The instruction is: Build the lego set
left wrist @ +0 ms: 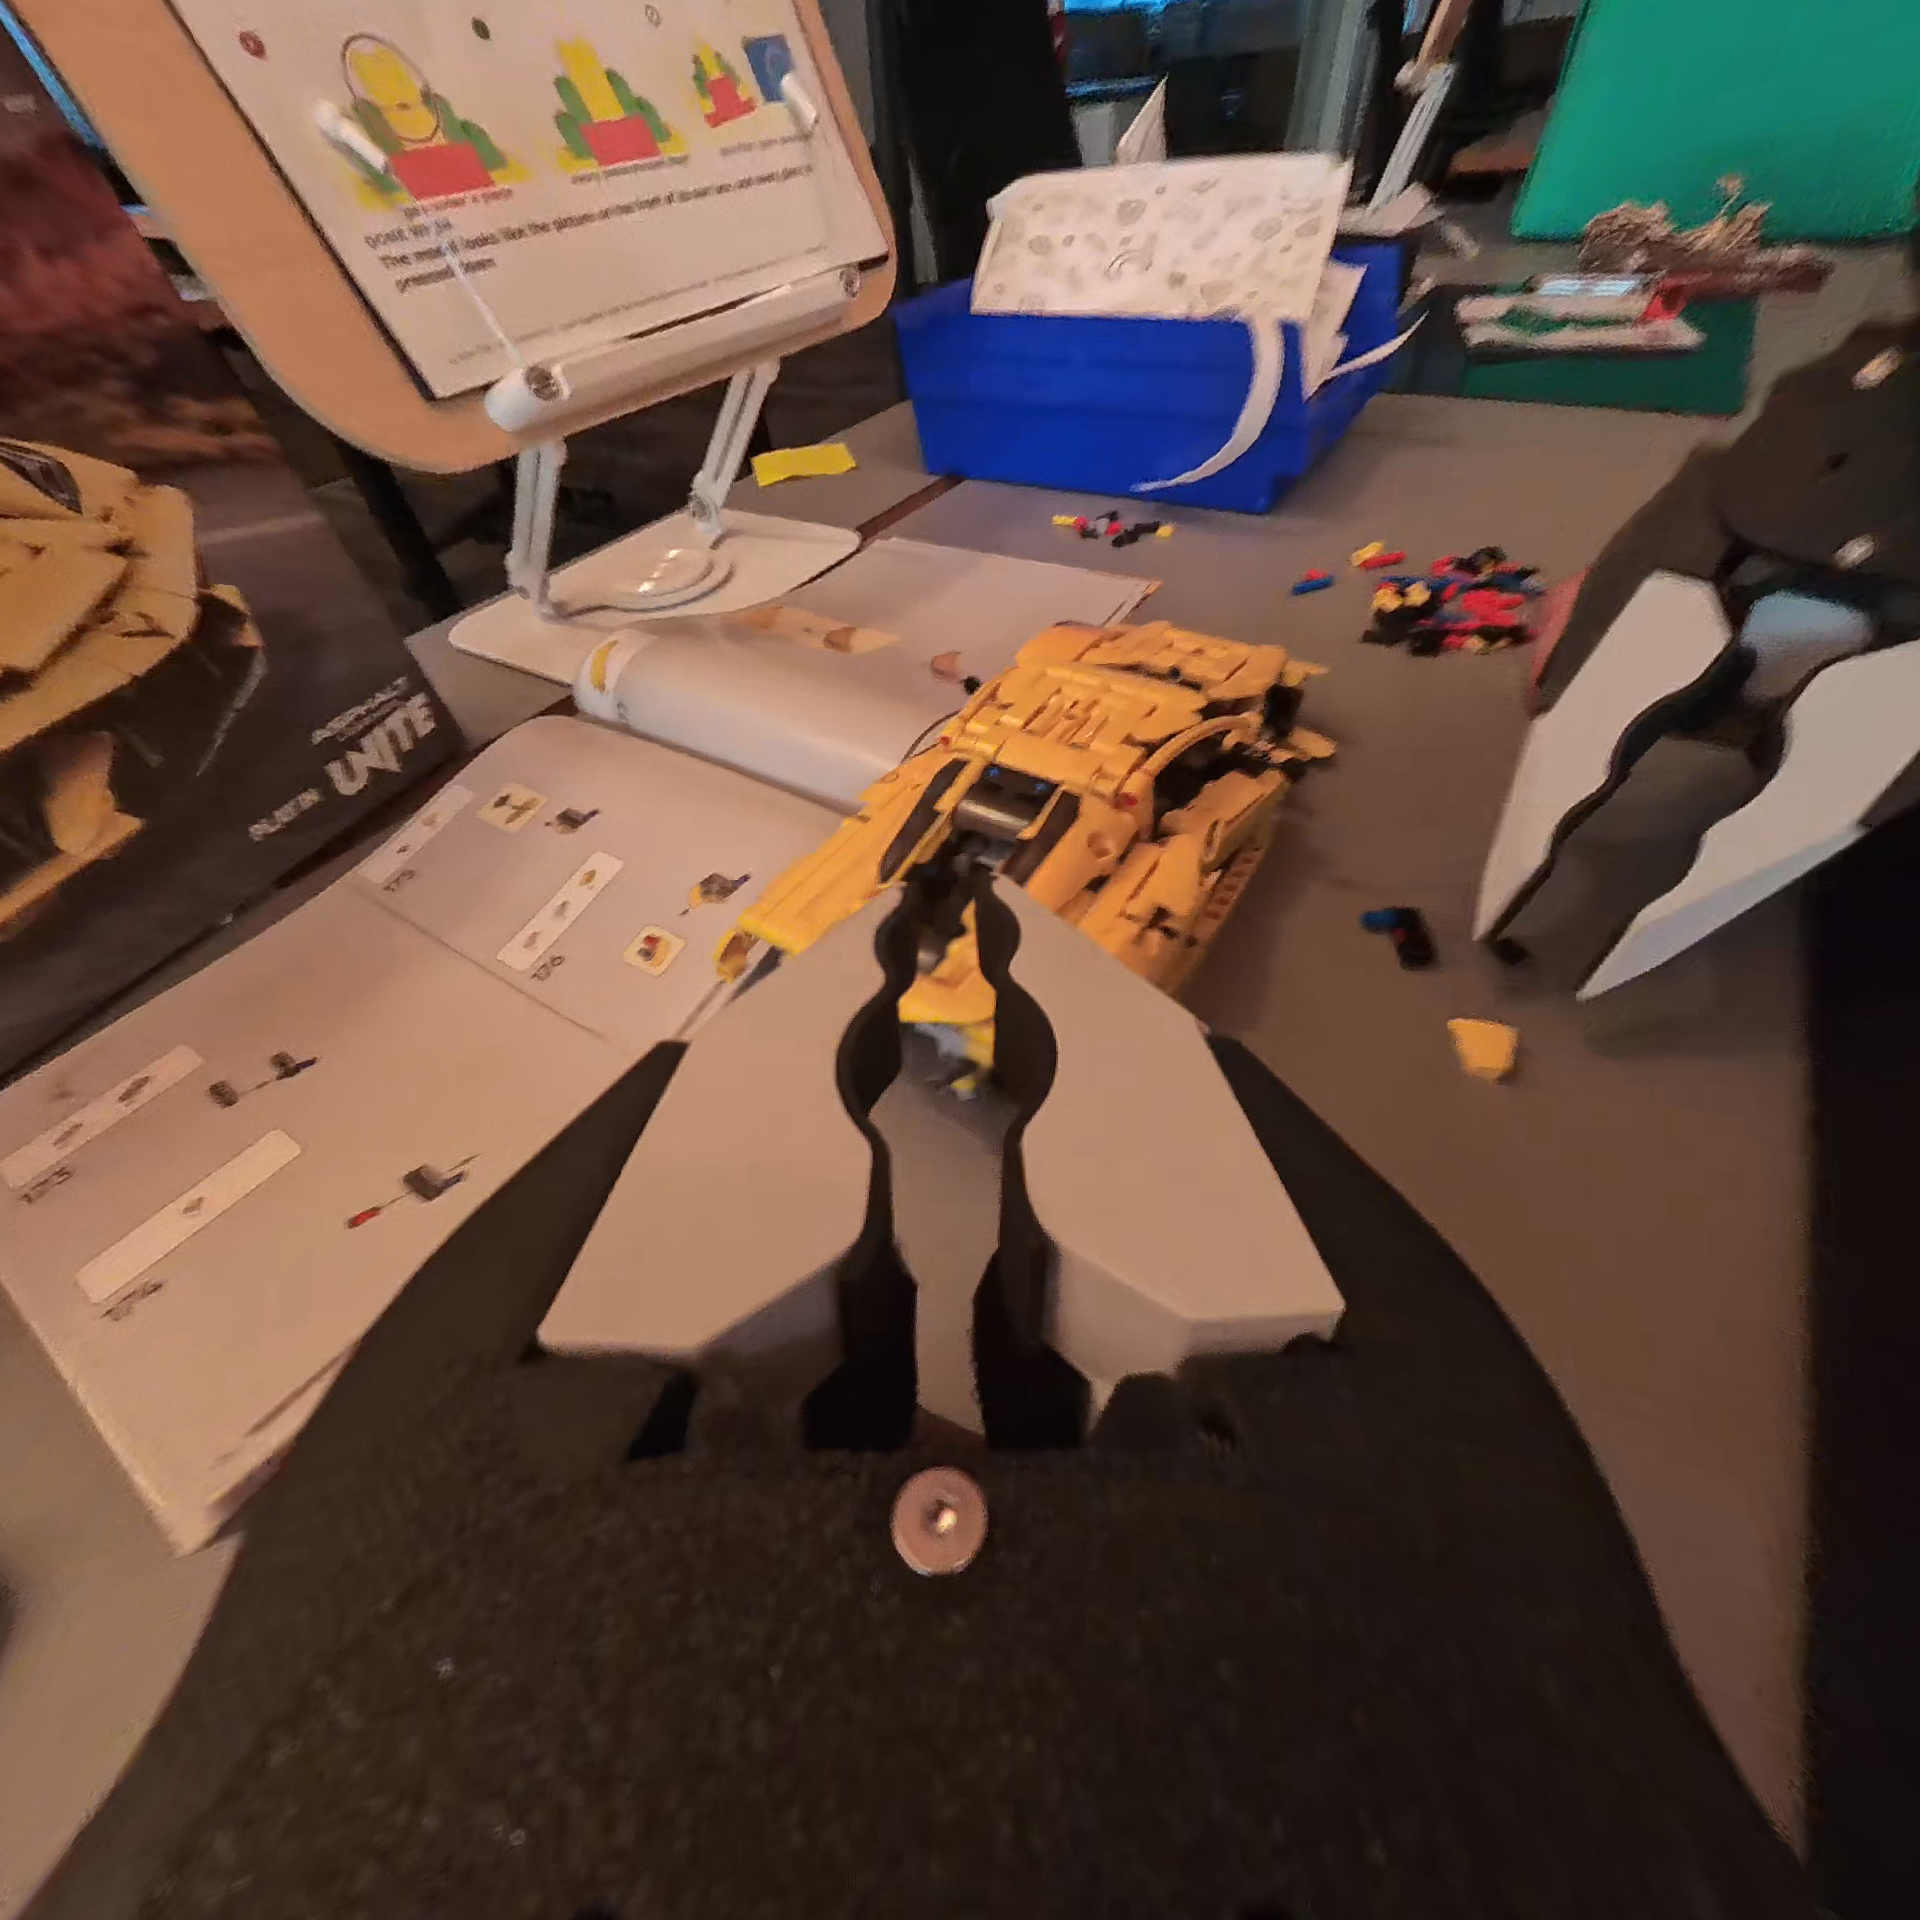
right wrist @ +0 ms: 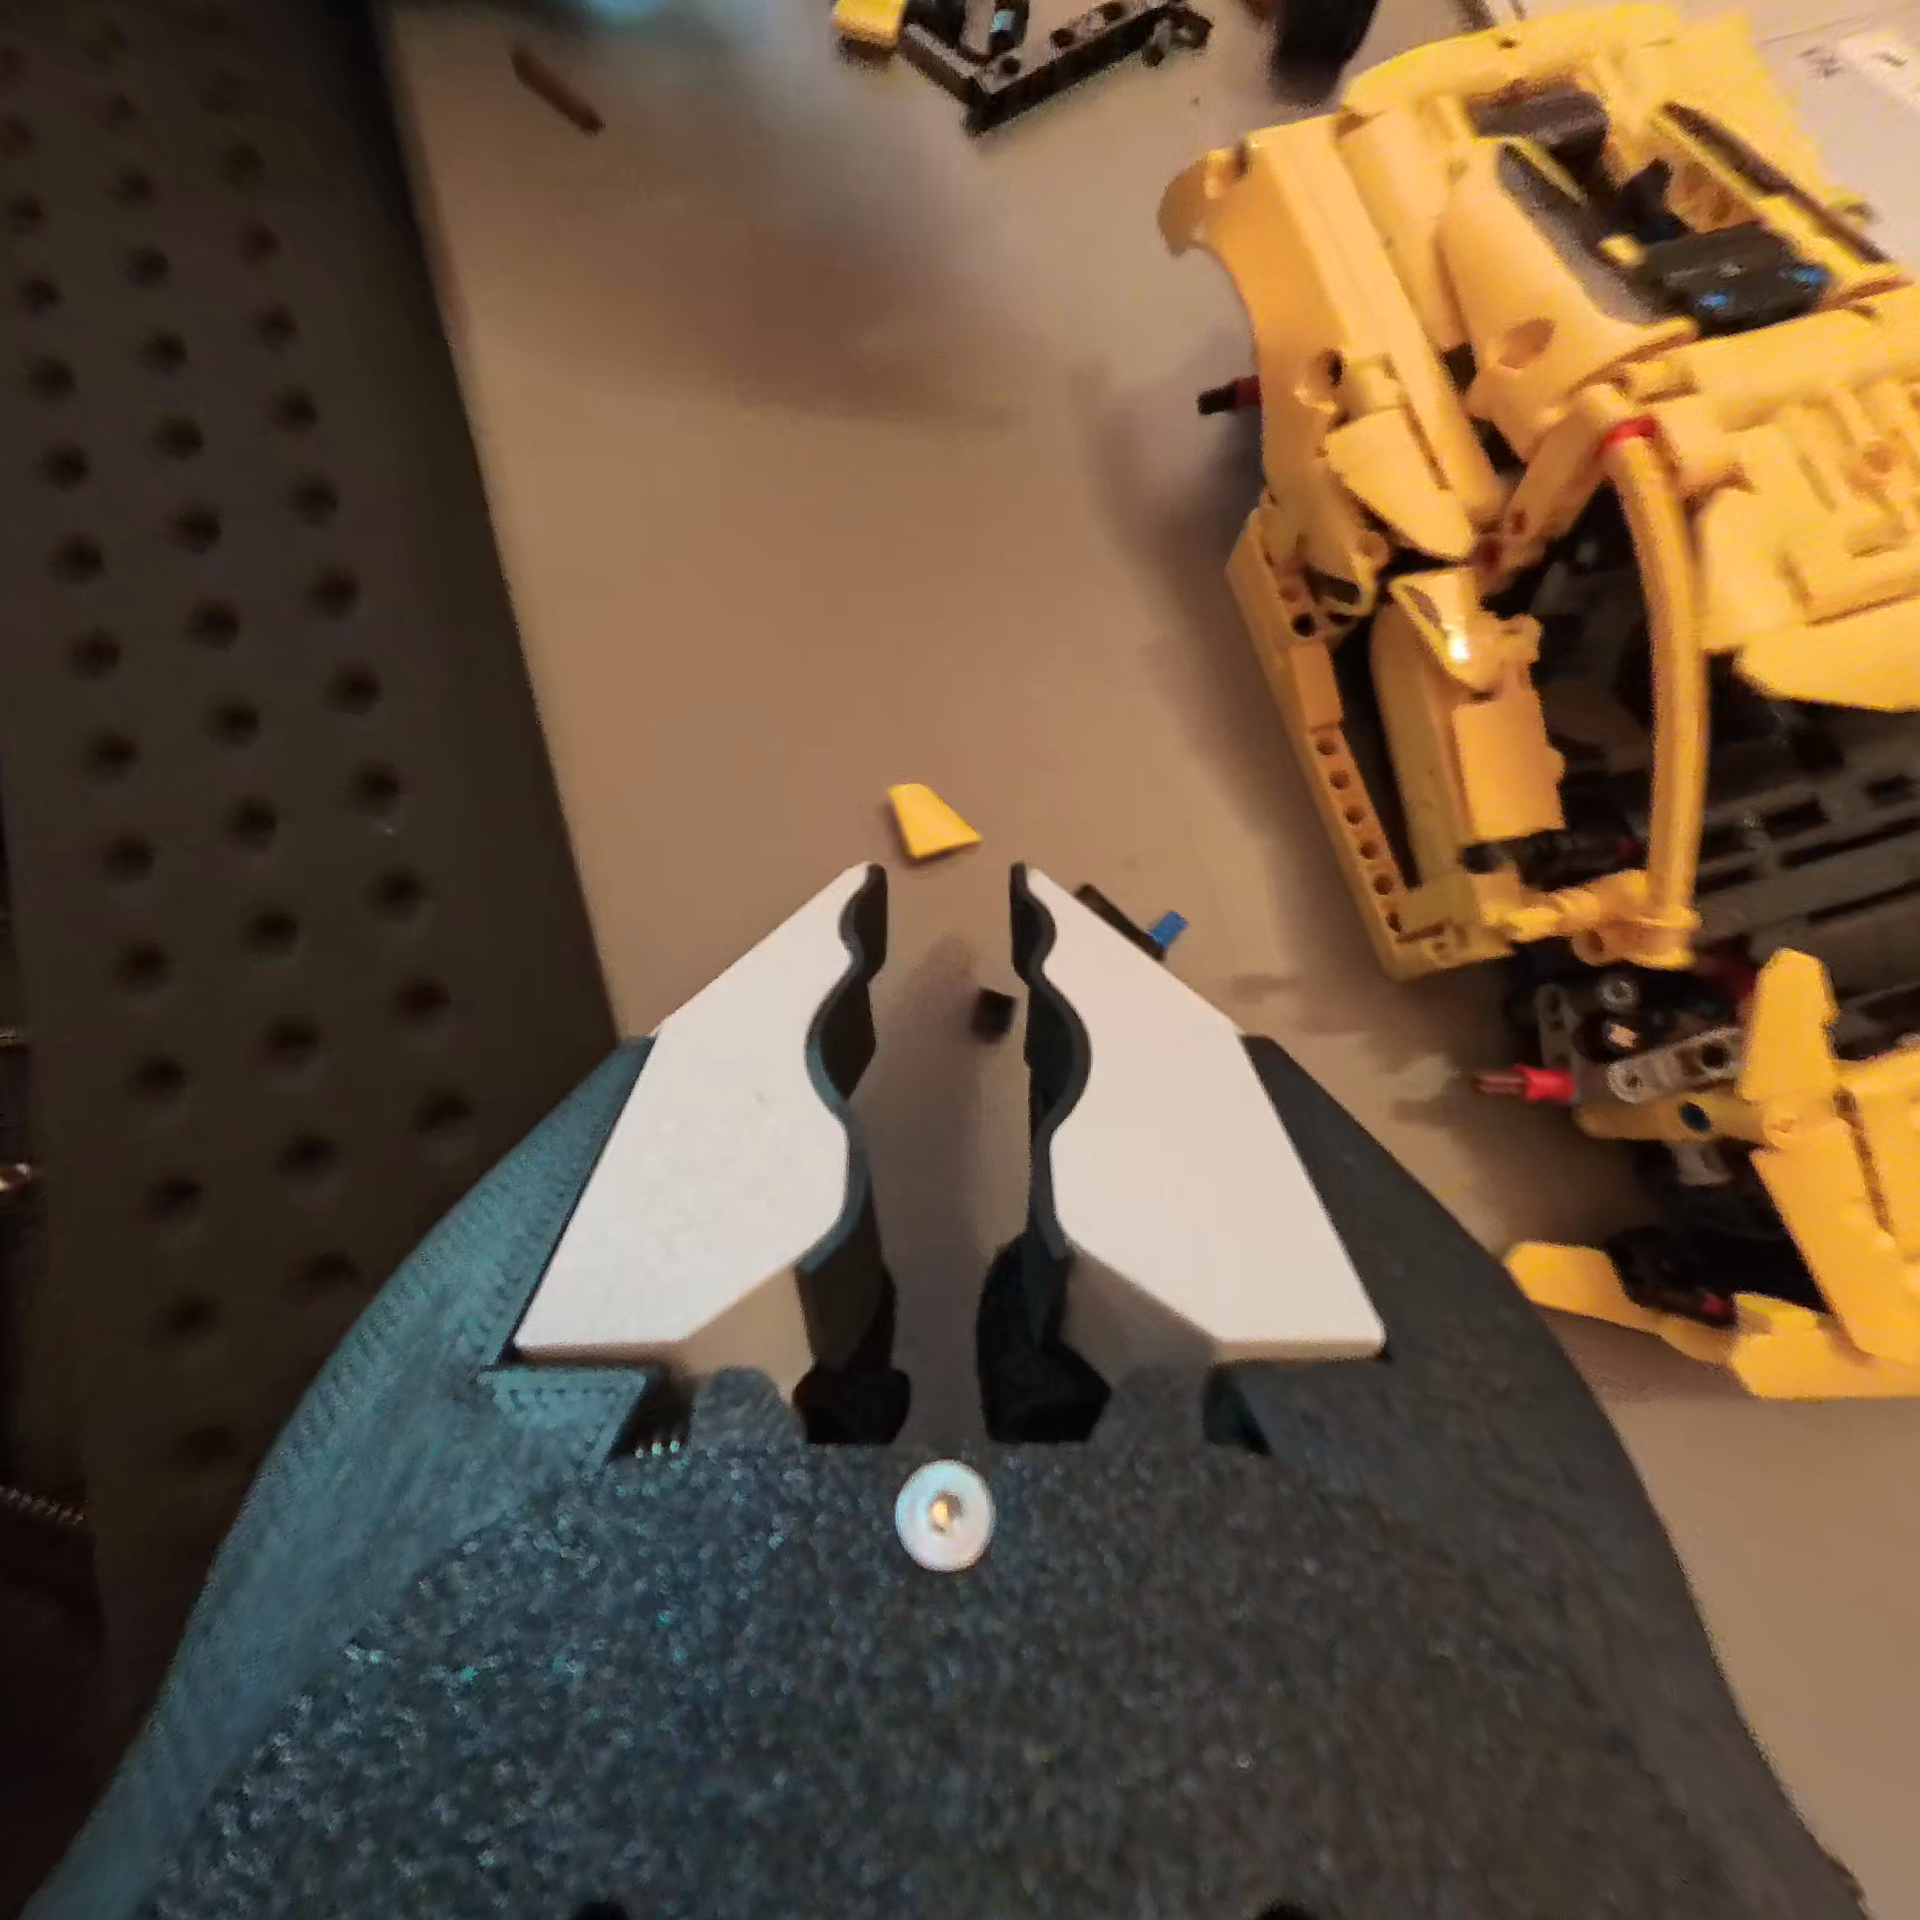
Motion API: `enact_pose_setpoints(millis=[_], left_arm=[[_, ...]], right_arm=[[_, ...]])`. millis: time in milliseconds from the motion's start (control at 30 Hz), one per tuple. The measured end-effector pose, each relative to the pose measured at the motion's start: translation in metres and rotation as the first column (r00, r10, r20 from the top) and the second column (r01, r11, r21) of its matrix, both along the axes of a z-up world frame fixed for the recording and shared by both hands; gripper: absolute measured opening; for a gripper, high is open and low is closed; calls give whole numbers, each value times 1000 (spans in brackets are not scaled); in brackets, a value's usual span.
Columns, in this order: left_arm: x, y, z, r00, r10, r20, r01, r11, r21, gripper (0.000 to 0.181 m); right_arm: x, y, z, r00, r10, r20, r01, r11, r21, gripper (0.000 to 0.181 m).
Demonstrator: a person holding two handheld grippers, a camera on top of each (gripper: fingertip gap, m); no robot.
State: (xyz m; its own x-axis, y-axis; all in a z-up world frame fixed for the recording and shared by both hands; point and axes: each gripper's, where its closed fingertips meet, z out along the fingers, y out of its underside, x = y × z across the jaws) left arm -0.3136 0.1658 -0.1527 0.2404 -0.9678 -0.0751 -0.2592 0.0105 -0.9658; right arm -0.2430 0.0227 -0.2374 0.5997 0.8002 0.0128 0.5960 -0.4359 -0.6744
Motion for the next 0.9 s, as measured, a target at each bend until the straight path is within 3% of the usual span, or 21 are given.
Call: enact_pose_setpoints(millis=[133, 467, 567, 633, 700, 733, 800, 867, 900], left_arm=[[8, -24, 2, 995, -91, 27, 93, 994, -63, 10], [17, -55, -16, 975, -216, -50, 213, 976, -52, 9], [18, -66, -19, 962, -266, -65, 262, 963, -56, 10], [18, -76, -21, 947, -314, -71, 311, 949, -48, 9], [18, -90, -21, 926, -371, -70, 369, 929, -41, 10], [18, -96, -20, 917, -395, -64, 393, 919, -40, 10], [19, -105, -13, 903, -429, -20, 427, 903, -50, 13], [18, -113, 2, 883, -464, 77, 469, 879, -84, 15], [16, -116, 9, 868, -481, 122, 492, 865, -99, 16]], right_arm=[[-9, -8, -18, 998, 13, 66, -10, 999, -43, 24], [-15, 13, -19, 996, 36, 85, -39, 999, 35, 13], [-17, 11, -16, 1000, 19, -2, -19, 999, -49, 11], [-22, 16, -3, 986, -39, -162, 19, 993, -120, 10], [-32, 21, 25, 908, -111, -403, 18, 974, -227, 10], [-38, 24, 44, 824, -161, -543, -9, 955, -296, 10], [-47, 29, 81, 589, -280, -758, -120, 897, -425, 9], [-53, 32, 102, 385, -412, -826, -234, 822, -519, 9], [-57, 31, 106, 327, -457, -827, -268, 794, -545, 9]])
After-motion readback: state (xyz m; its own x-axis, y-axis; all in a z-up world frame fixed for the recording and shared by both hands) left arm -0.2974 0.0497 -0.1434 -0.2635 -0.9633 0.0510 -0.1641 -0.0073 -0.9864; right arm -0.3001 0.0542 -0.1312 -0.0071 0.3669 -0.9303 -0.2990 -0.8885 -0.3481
